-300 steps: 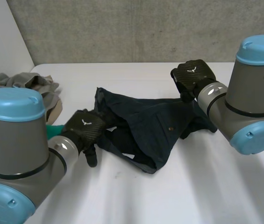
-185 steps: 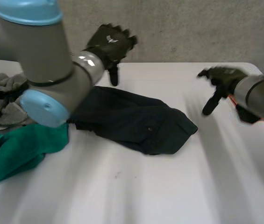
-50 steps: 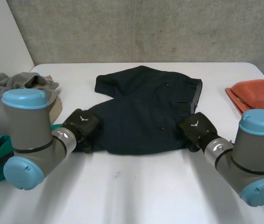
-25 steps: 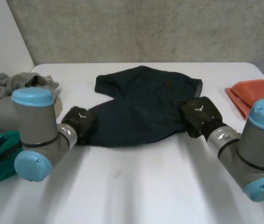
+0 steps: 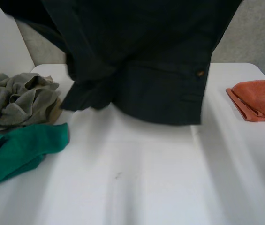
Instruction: Fold the laundry.
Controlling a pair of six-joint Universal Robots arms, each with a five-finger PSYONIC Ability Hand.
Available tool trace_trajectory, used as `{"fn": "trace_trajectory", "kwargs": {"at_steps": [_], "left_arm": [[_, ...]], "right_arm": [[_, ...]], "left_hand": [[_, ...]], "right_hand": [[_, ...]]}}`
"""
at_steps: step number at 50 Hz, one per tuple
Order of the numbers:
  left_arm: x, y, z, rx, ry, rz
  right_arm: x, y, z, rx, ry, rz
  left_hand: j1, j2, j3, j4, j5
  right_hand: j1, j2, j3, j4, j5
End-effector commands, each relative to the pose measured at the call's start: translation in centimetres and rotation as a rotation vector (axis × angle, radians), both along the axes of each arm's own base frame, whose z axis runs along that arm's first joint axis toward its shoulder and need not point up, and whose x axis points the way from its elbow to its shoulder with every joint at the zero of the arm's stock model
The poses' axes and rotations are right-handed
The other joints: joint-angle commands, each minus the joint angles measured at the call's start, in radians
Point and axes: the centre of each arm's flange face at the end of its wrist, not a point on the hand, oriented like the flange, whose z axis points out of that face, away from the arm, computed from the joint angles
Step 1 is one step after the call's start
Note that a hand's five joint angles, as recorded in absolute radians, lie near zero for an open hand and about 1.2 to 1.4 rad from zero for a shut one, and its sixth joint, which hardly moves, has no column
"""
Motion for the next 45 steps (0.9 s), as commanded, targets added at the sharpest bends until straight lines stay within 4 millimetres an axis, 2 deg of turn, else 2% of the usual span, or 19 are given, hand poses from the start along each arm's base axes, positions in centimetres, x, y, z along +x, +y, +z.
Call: {"fn": "trace_trajectory", "kwargs": {"at_steps": [1,3,4,6,7,10,11,13,14,18,21,26,27,30,31,34,41,44,45], "left_arm": [[-2.0,-6.0,-1.0,0.022,0.001,0.018],[-2.5,-7.6,-2.1,0.039,-0.008,0.022],[-3.1,-9.3,-3.7,0.062,-0.021,0.024],[-3.8,-11.0,-5.6,0.097,-0.040,0.021],[-4.5,-12.3,-7.8,0.140,-0.065,0.009],[-5.6,-14.2,-11.7,0.217,-0.100,-0.015],[-6.3,-15.2,-14.6,0.275,-0.133,-0.028],[-6.9,-16.1,-17.3,0.322,-0.157,-0.042],[-7.4,-17.1,-19.5,0.341,-0.173,-0.054],[-8.0,-20.3,-23.3,0.273,-0.156,-0.031],[-7.4,-22.3,-24.9,0.236,-0.130,0.035],[-7.2,-23.3,-25.9,0.226,-0.102,0.076],[-7.5,-23.3,-26.4,0.228,-0.108,0.053],[-8.1,-23.0,-26.7,0.235,-0.123,0.010],[-8.3,-22.7,-26.8,0.251,-0.129,-0.005],[-8.1,-22.4,-25.9,0.256,-0.114,0.001],[-6.0,-21.2,-21.7,0.288,-0.076,0.124],[-5.3,-19.2,-20.3,0.370,-0.114,0.164],[-5.1,-17.7,-19.7,0.422,-0.143,0.167]], "right_arm": [[1.7,-4.0,-0.9,0.050,-0.037,-0.017],[2.1,-5.1,-2.3,0.085,-0.027,-0.036],[2.5,-6.0,-3.9,0.119,-0.012,-0.050],[3.1,-6.8,-5.7,0.156,0.007,-0.061],[3.6,-7.4,-7.5,0.190,0.028,-0.069],[4.5,-8.2,-10.6,0.243,0.060,-0.078],[4.8,-8.9,-12.6,0.272,0.078,-0.086],[5.1,-9.6,-14.7,0.289,0.092,-0.096],[5.4,-10.3,-16.6,0.299,0.099,-0.110],[5.8,-12.2,-20.4,0.265,0.084,-0.169],[6.1,-13.7,-22.4,0.192,0.046,-0.239],[6.6,-15.6,-24.4,0.056,0.012,-0.310],[7.0,-16.1,-24.9,0.025,0.007,-0.302],[7.9,-16.3,-25.7,0.017,0.021,-0.257],[8.5,-16.3,-25.9,0.018,0.035,-0.225],[8.4,-16.6,-26.1,0.053,0.061,-0.211],[5.8,-15.8,-21.6,0.196,0.079,-0.185],[4.9,-14.3,-20.1,0.269,0.166,-0.116],[4.4,-13.4,-19.6,0.301,0.217,-0.069]], "left_hand": [[0.226,0.200,0.206,0.197,0.235],[0.226,0.200,0.206,0.197,0.235],[0.226,0.200,0.206,0.197,0.235],[0.226,0.200,0.206,0.197,0.235],[0.226,0.200,0.206,0.197,0.235],[0.226,0.200,0.206,0.197,0.235],[0.226,0.200,0.206,0.197,0.235],[0.226,0.200,0.206,0.197,0.235],[0.226,0.200,0.206,0.197,0.235],[0.226,0.200,0.206,0.197,0.235],[0.226,0.200,0.206,0.197,0.235],[0.226,0.200,0.206,0.197,0.235],[0.226,0.200,0.206,0.197,0.235],[-0.649,-0.675,-0.669,-0.677,-0.640],[-0.996,-1.022,-1.016,-1.025,-0.987],[-0.996,-1.022,-1.016,-1.025,-0.987],[-0.996,-1.022,-1.016,-1.025,-0.987],[-0.996,-1.022,-1.016,-1.025,-0.987],[-0.996,-1.022,-1.016,-1.025,-0.987]], "right_hand": [[0.294,0.228,0.210,0.201,0.212],[0.294,0.228,0.210,0.201,0.212],[0.294,0.228,0.210,0.201,0.212],[0.294,0.228,0.210,0.201,0.212],[0.294,0.228,0.210,0.201,0.212],[0.294,0.228,0.210,0.201,0.212],[0.294,0.228,0.210,0.201,0.212],[0.294,0.228,0.210,0.201,0.212],[0.294,0.228,0.210,0.201,0.212],[0.294,0.228,0.210,0.201,0.212],[0.294,0.228,0.210,0.201,0.212],[0.294,0.228,0.210,0.201,0.212],[0.166,0.099,0.081,0.072,0.084],[-0.927,-0.994,-1.012,-1.021,-1.009],[-0.927,-0.994,-1.012,-1.021,-1.009],[-0.927,-0.994,-1.012,-1.021,-1.009],[-0.927,-0.994,-1.012,-1.021,-1.009],[-0.927,-0.994,-1.012,-1.021,-1.009],[-0.927,-0.994,-1.012,-1.021,-1.009]]}}
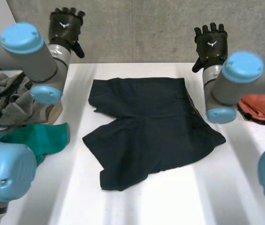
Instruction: Fold the laundry.
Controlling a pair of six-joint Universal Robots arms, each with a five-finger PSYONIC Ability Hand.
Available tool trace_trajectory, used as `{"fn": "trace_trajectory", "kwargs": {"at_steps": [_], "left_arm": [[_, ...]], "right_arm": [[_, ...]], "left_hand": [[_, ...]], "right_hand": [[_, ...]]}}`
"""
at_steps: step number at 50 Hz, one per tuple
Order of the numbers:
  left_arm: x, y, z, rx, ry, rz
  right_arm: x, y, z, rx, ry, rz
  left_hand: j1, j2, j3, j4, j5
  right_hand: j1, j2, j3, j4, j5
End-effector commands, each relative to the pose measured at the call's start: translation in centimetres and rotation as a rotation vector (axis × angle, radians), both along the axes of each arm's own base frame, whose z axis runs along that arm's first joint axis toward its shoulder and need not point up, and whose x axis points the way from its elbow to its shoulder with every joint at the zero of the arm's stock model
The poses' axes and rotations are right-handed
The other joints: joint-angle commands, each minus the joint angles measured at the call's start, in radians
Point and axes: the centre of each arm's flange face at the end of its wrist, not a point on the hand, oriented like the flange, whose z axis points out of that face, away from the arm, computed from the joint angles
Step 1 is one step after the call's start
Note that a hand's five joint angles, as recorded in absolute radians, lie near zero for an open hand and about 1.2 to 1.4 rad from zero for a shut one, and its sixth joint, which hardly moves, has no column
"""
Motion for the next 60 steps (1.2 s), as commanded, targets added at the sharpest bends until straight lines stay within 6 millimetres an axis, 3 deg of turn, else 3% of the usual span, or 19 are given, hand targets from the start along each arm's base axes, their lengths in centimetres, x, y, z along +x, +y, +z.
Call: {"fn": "trace_trajectory", "kwargs": {"at_steps": [1,6,11,12,19,23,27,38,40,42,43,48,57,59,60], "left_arm": [[1.6,4.8,3.3,0.169,-0.075,0.075],[1.8,10.0,3.6,0.333,-0.160,0.012],[2.2,15.6,2.2,0.501,-0.231,-0.056],[2.1,17.6,1.4,0.554,-0.250,-0.090],[2.9,25.3,-3.1,0.748,-0.333,-0.216],[3.0,28.5,-5.7,0.801,-0.373,-0.271],[2.9,30.4,-7.9,0.807,-0.392,-0.304],[1.9,30.3,-10.3,0.745,-0.370,-0.297],[1.6,30.4,-10.8,0.751,-0.377,-0.305],[1.3,30.4,-11.2,0.753,-0.390,-0.310],[1.2,30.5,-11.4,0.752,-0.394,-0.313],[0.5,29.9,-12.4,0.705,-0.420,-0.307],[-0.3,27.8,-13.5,0.570,-0.477,-0.266],[-0.4,27.9,-13.6,0.571,-0.485,-0.273],[-0.5,27.9,-13.7,0.575,-0.486,-0.280]], "right_arm": [[-2.4,3.4,3.6,0.182,0.139,0.151],[-4.1,6.3,3.8,0.277,0.304,0.306],[-6.4,8.8,2.5,0.373,0.463,0.372],[-7.1,9.4,1.9,0.406,0.503,0.379],[-9.4,11.8,-2.3,0.533,0.596,0.447],[-10.2,12.5,-4.3,0.557,0.594,0.514],[-11.0,13.1,-5.9,0.567,0.595,0.560],[-11.3,12.3,-10.0,0.514,0.577,0.556],[-11.2,12.1,-10.2,0.499,0.567,0.548],[-11.1,11.7,-10.5,0.476,0.558,0.540],[-11.0,11.6,-10.5,0.473,0.552,0.539],[-10.7,11.8,-10.6,0.489,0.501,0.544],[-10.2,12.2,-9.4,0.482,0.460,0.522],[-10.2,12.1,-9.3,0.481,0.452,0.511],[-10.2,12.0,-9.2,0.487,0.443,0.500]], "left_hand": [[-0.015,-0.031,-0.036,-0.026,-0.051],[-0.015,-0.031,-0.036,-0.026,-0.051],[-0.015,-0.031,-0.036,-0.026,-0.051],[-0.007,-0.022,-0.027,-0.017,-0.042],[0.349,0.333,0.328,0.338,0.313],[0.463,0.447,0.443,0.453,0.428],[0.420,0.404,0.400,0.410,0.385],[0.241,0.225,0.221,0.230,0.205],[0.238,0.222,0.218,0.227,0.202],[0.238,0.222,0.218,0.227,0.202],[0.241,0.225,0.221,0.230,0.205],[0.279,0.263,0.259,0.268,0.243],[0.467,0.451,0.446,0.456,0.431],[0.586,0.571,0.566,0.576,0.551],[0.785,0.769,0.765,0.774,0.749]], "right_hand": [[-0.046,-0.029,-0.032,-0.031,-0.047],[-0.046,-0.029,-0.032,-0.031,-0.047],[-0.046,-0.029,-0.032,-0.031,-0.047],[-0.017,0.000,-0.003,-0.002,-0.018],[0.326,0.343,0.341,0.342,0.325],[0.558,0.575,0.572,0.573,0.557],[0.565,0.581,0.579,0.580,0.564],[0.594,0.611,0.608,0.609,0.593],[0.693,0.710,0.708,0.708,0.692],[1.106,1.123,1.120,1.121,1.105],[1.175,1.192,1.189,1.190,1.174],[1.176,1.193,1.190,1.191,1.175],[1.176,1.193,1.190,1.191,1.175],[1.176,1.193,1.190,1.191,1.175],[1.176,1.193,1.190,1.191,1.175]]}}
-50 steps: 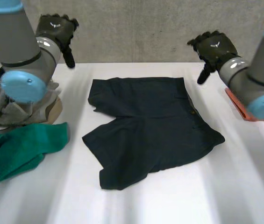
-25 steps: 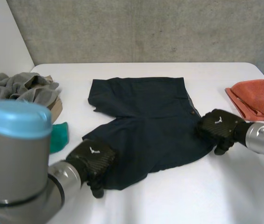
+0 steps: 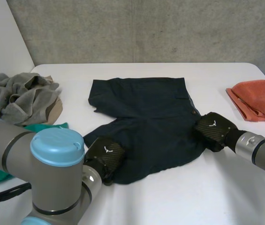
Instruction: Fold the laundry.
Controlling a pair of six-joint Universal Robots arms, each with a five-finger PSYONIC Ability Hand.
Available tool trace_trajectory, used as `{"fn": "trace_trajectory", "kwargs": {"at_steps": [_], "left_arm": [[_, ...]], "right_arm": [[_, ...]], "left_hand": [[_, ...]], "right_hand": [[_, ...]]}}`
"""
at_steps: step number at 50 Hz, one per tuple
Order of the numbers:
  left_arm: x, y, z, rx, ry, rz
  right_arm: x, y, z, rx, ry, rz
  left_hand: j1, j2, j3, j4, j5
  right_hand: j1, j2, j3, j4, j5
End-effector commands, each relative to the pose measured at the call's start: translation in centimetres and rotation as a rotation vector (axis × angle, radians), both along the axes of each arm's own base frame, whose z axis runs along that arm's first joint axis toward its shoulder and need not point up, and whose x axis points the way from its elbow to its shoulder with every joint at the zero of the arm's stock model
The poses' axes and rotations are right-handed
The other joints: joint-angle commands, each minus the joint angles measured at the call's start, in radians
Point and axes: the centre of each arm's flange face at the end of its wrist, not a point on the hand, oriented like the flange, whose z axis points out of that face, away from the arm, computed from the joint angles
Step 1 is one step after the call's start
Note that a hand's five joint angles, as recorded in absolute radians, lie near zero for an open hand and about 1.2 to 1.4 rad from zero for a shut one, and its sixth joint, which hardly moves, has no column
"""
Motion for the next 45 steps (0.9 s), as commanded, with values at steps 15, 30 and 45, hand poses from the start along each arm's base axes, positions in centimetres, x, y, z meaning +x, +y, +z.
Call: {"fn": "trace_trajectory", "kwargs": {"at_steps": [15,30,45], "left_arm": [[3.0,2.8,2.8,0.072,-0.216,-0.087],[2.7,0.1,5.5,0.113,-0.169,-0.143],[-2.2,-15.9,7.9,-0.220,0.019,0.068]], "right_arm": [[-3.3,5.7,5.3,0.207,0.243,-0.040],[-2.1,7.8,7.1,0.194,0.287,0.038],[4.7,-2.4,7.6,-0.076,-0.001,-0.258]], "left_hand": [[0.848,0.841,0.841,0.835,0.835],[0.848,0.841,0.841,0.835,0.835],[0.848,0.841,0.841,0.835,0.835]], "right_hand": [[0.293,0.233,0.215,0.206,0.223],[0.293,0.233,0.215,0.206,0.223],[0.293,0.233,0.215,0.206,0.223]]}}
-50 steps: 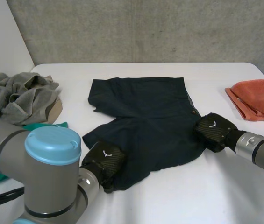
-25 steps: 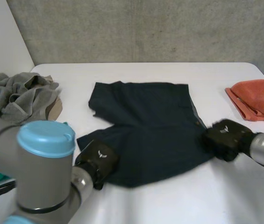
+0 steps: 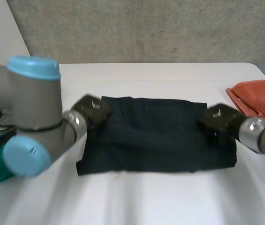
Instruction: Fold the laundry.
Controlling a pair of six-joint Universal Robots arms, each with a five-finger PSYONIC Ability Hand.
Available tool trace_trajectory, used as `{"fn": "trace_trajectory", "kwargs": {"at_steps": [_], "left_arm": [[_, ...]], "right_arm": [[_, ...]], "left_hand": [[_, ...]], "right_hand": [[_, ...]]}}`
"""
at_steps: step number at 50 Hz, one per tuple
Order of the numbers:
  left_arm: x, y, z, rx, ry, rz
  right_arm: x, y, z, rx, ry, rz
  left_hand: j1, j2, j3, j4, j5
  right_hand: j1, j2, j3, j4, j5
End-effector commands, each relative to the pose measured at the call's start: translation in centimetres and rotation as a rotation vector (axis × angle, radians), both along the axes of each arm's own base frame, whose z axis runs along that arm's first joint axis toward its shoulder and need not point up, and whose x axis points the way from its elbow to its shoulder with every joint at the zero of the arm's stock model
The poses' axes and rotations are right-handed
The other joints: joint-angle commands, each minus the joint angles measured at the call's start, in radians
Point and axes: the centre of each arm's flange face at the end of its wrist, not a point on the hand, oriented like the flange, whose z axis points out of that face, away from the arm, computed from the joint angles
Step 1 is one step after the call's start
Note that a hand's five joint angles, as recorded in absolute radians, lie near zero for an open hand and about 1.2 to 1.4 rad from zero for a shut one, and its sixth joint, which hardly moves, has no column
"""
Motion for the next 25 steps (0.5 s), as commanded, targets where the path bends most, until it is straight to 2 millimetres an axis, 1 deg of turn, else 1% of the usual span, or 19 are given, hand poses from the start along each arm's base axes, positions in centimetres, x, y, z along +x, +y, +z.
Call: {"fn": "trace_trajectory", "kwargs": {"at_steps": [1,3,4,6,7,9,11,13,15,16,17,18,19,22,25], "left_arm": [[-2.2,-6.6,1.1,-0.135,0.102,0.058],[-2.7,-7.8,1.0,-0.158,0.129,0.064],[-3.4,-8.8,0.9,-0.179,0.159,0.064],[-3.9,-9.8,0.5,-0.199,0.174,0.067],[-4.4,-10.4,-0.2,-0.208,0.186,0.067],[-4.9,-10.8,-1.2,-0.205,0.186,0.058],[-5.4,-11.2,-2.7,-0.196,0.176,0.057],[-5.8,-11.4,-3.5,-0.196,0.175,0.057],[-5.9,-11.6,-4.3,-0.197,0.181,0.068],[-6.0,-11.7,-4.6,-0.197,0.182,0.068],[-6.0,-11.7,-4.8,-0.200,0.183,0.071],[-6.1,-11.8,-4.9,-0.203,0.186,0.073],[-6.1,-11.8,-5.1,-0.207,0.186,0.085],[-6.0,-11.9,-4.7,-0.218,0.193,0.120],[-5.0,-12.2,-3.4,-0.233,0.205,0.214]], "right_arm": [[3.1,-5.3,0.4,-0.164,-0.108,-0.115],[3.6,-6.6,0.2,-0.207,-0.120,-0.136],[4.0,-7.9,0.0,-0.253,-0.130,-0.166],[4.4,-9.0,-0.2,-0.292,-0.138,-0.192],[4.8,-9.9,-0.6,-0.330,-0.142,-0.210],[5.2,-10.8,-0.8,-0.367,-0.152,-0.226],[5.8,-11.8,-2.0,-0.398,-0.165,-0.235],[6.5,-12.2,-2.7,-0.419,-0.175,-0.224],[7.5,-12.9,-4.0,-0.467,-0.192,-0.208],[7.6,-13.2,-4.4,-0.483,-0.203,-0.210],[7.8,-13.4,-4.7,-0.505,-0.208,-0.212],[7.9,-13.6,-5.1,-0.521,-0.217,-0.217],[8.1,-14.0,-5.6,-0.555,-0.227,-0.231],[8.0,-14.5,-5.7,-0.600,-0.251,-0.257],[7.4,-14.9,-4.8,-0.647,-0.285,-0.287]], "left_hand": [[0.264,0.202,0.207,0.197,0.212],[0.264,0.202,0.207,0.197,0.212],[0.264,0.202,0.207,0.197,0.212],[0.264,0.202,0.207,0.197,0.212],[0.264,0.202,0.207,0.197,0.212],[0.264,0.202,0.207,0.197,0.212],[0.264,0.202,0.207,0.197,0.212],[0.264,0.202,0.207,0.197,0.212],[0.264,0.202,0.207,0.197,0.212],[0.157,0.095,0.100,0.090,0.105],[-0.137,-0.200,-0.195,-0.205,-0.189],[-0.492,-0.555,-0.549,-0.559,-0.544],[-0.957,-1.020,-1.015,-1.025,-1.009],[-0.957,-1.020,-1.015,-1.025,-1.009],[-0.957,-1.020,-1.015,-1.025,-1.009]], "right_hand": [[0.271,0.217,0.210,0.201,0.194],[0.271,0.217,0.210,0.201,0.194],[0.271,0.217,0.210,0.201,0.194],[0.271,0.217,0.210,0.201,0.194],[0.271,0.217,0.210,0.201,0.194],[0.271,0.217,0.210,0.201,0.194],[0.271,0.217,0.210,0.201,0.194],[0.271,0.217,0.210,0.201,0.194],[0.271,0.217,0.210,0.201,0.194],[-0.017,-0.071,-0.078,-0.087,-0.094],[-0.404,-0.457,-0.464,-0.473,-0.480],[-0.788,-0.842,-0.849,-0.858,-0.865],[-0.951,-1.004,-1.011,-1.020,-1.027],[-0.951,-1.004,-1.011,-1.020,-1.027],[-0.951,-1.004,-1.011,-1.020,-1.027]]}}
